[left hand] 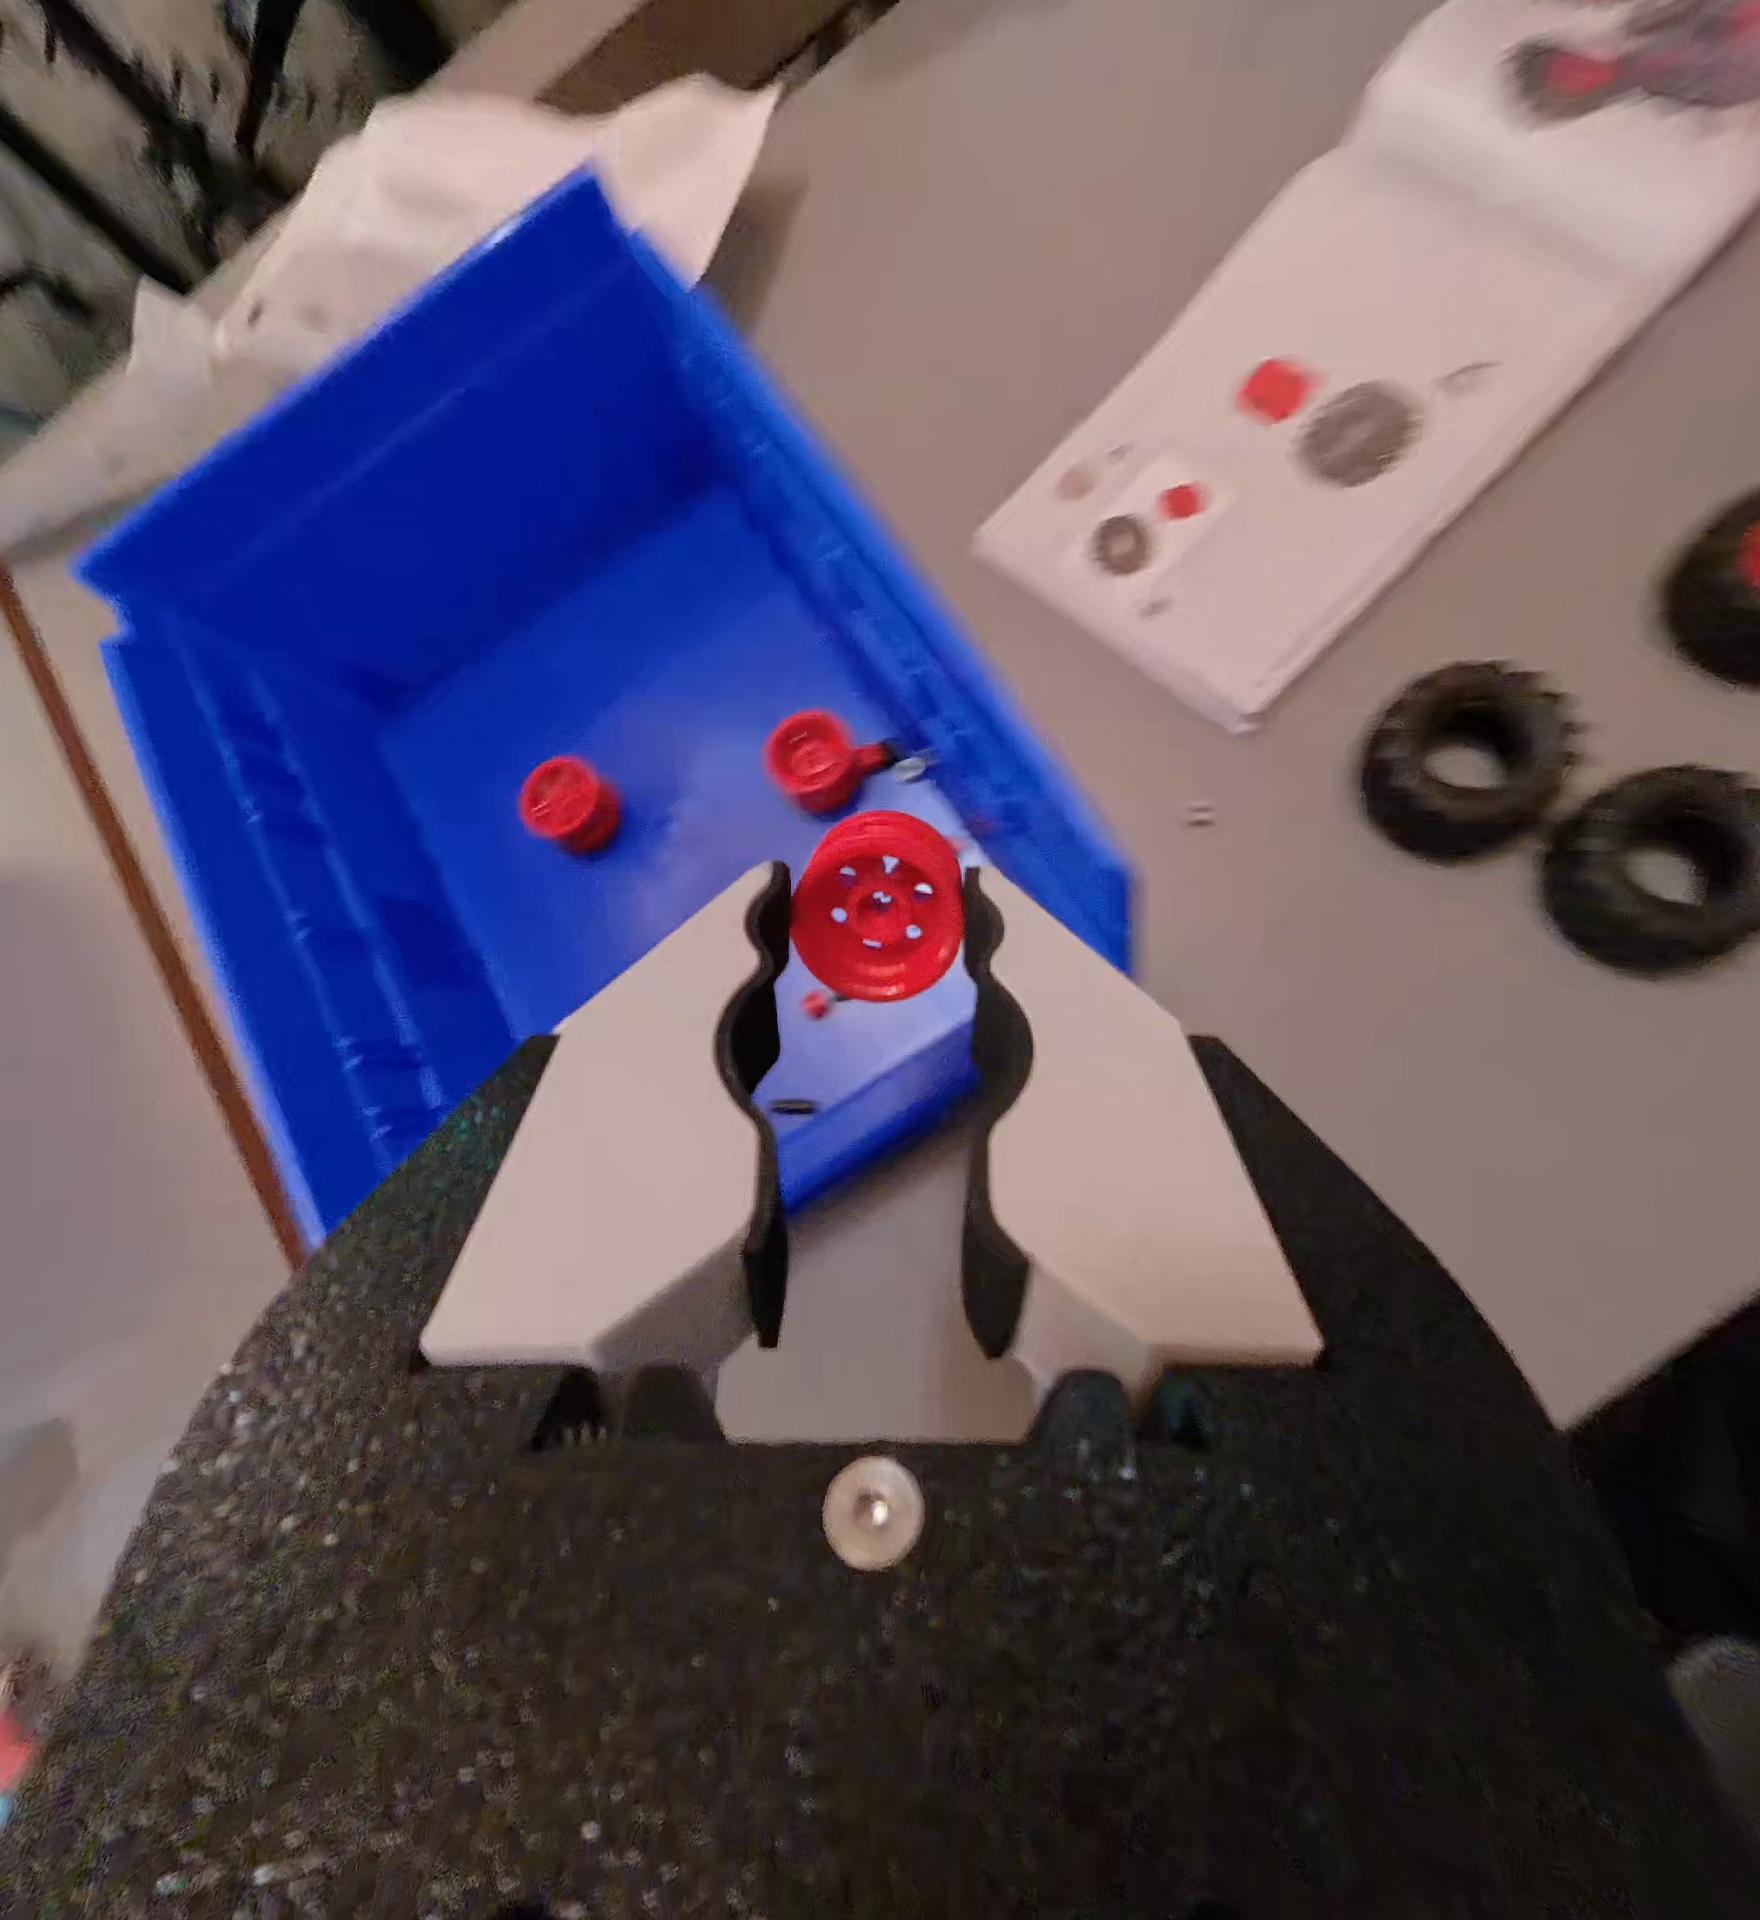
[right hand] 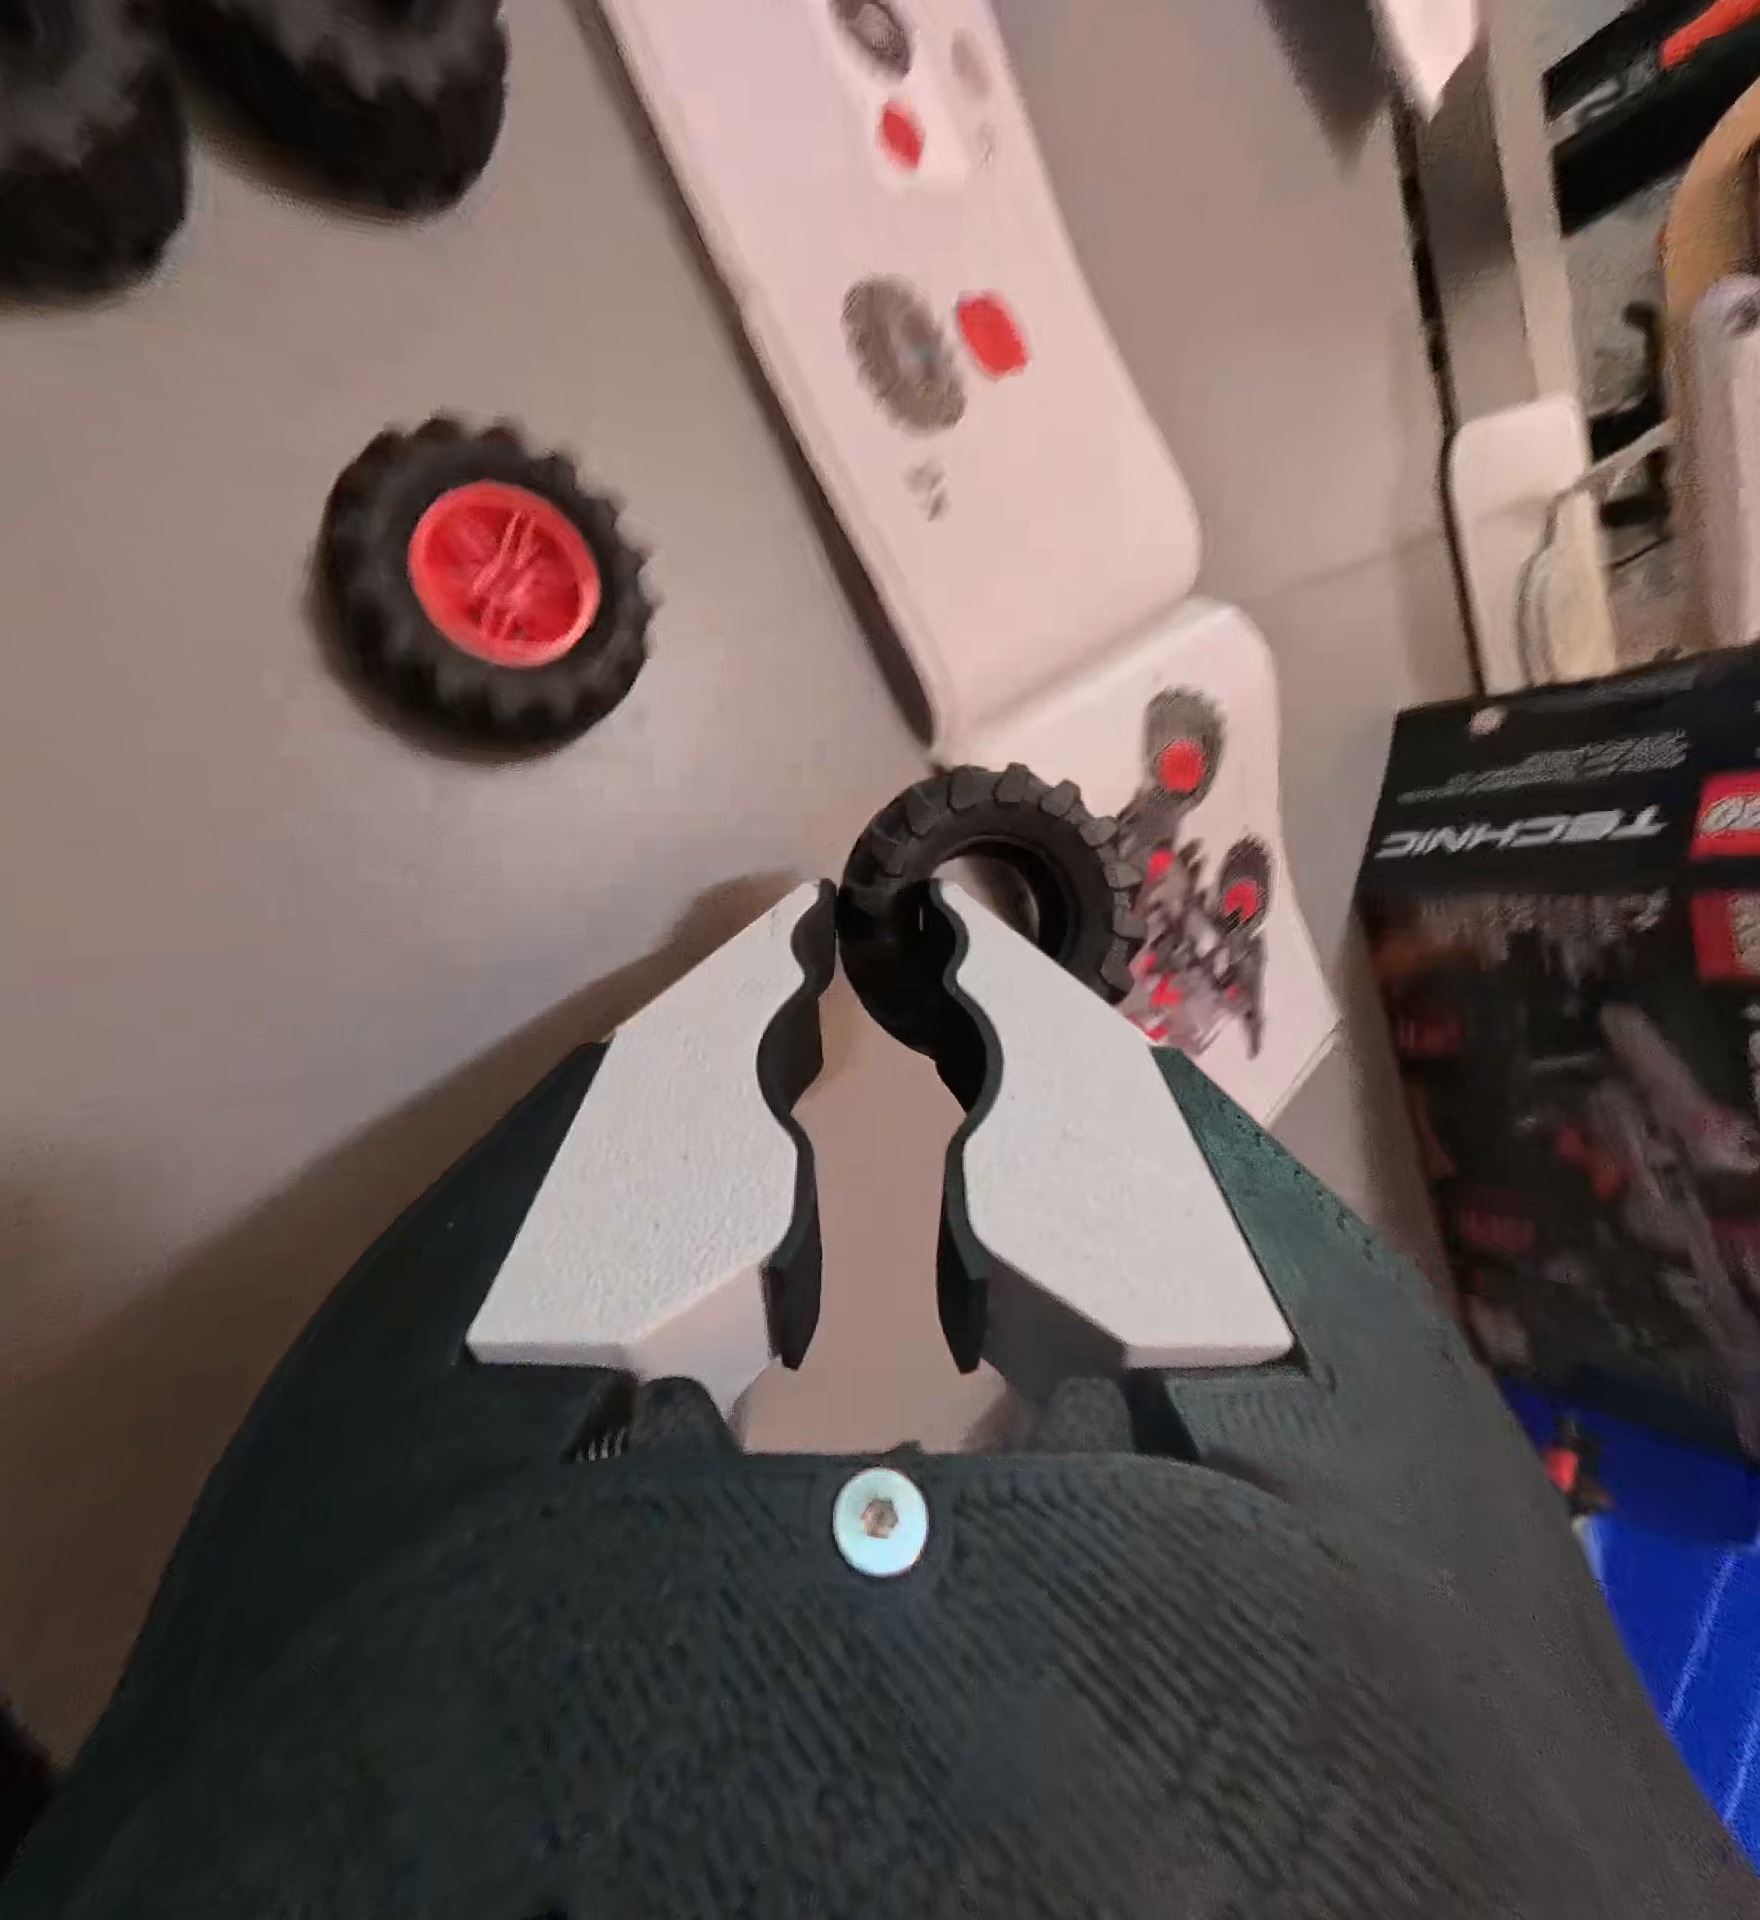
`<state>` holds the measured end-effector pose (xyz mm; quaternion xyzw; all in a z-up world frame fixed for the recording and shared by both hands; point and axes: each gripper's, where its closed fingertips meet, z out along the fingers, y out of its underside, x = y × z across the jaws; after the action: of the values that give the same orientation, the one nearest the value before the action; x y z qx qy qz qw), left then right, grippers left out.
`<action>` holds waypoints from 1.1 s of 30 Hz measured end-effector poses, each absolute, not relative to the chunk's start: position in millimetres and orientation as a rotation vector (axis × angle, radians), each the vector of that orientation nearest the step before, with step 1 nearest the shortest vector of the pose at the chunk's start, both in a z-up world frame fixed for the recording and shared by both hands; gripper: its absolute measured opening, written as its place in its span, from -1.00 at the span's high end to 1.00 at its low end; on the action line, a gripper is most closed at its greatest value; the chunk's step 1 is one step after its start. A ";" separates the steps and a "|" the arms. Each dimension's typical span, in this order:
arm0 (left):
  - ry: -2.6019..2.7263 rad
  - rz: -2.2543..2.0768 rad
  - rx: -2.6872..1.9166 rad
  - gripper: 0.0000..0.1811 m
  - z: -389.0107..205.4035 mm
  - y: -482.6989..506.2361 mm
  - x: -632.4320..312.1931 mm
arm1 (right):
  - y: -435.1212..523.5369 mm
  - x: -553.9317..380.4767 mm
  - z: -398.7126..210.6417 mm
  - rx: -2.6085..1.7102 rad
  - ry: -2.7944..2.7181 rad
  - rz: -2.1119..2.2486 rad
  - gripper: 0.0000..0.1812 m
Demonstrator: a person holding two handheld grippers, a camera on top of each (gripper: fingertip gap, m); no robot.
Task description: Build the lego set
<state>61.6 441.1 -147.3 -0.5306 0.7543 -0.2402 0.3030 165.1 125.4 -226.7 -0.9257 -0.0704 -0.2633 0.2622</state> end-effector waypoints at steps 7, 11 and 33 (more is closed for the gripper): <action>2.273 -0.898 -1.186 0.66 -181.6 313.9 26.7 | 110.6 130.7 -268.8 -2.554 -0.160 -0.588 0.83; 2.396 -0.879 -1.115 0.66 -211.2 276.5 23.4 | 112.9 126.7 -271.9 -2.544 -0.204 -0.513 0.74; 2.670 -0.635 -1.037 0.58 -248.6 245.9 34.3 | 223.7 40.1 -223.6 -2.082 -0.440 0.069 0.64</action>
<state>34.3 245.9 -248.6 -0.3517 0.9051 -0.2152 0.1038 40.1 223.7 -223.6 -0.8552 -0.1807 0.0284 0.4849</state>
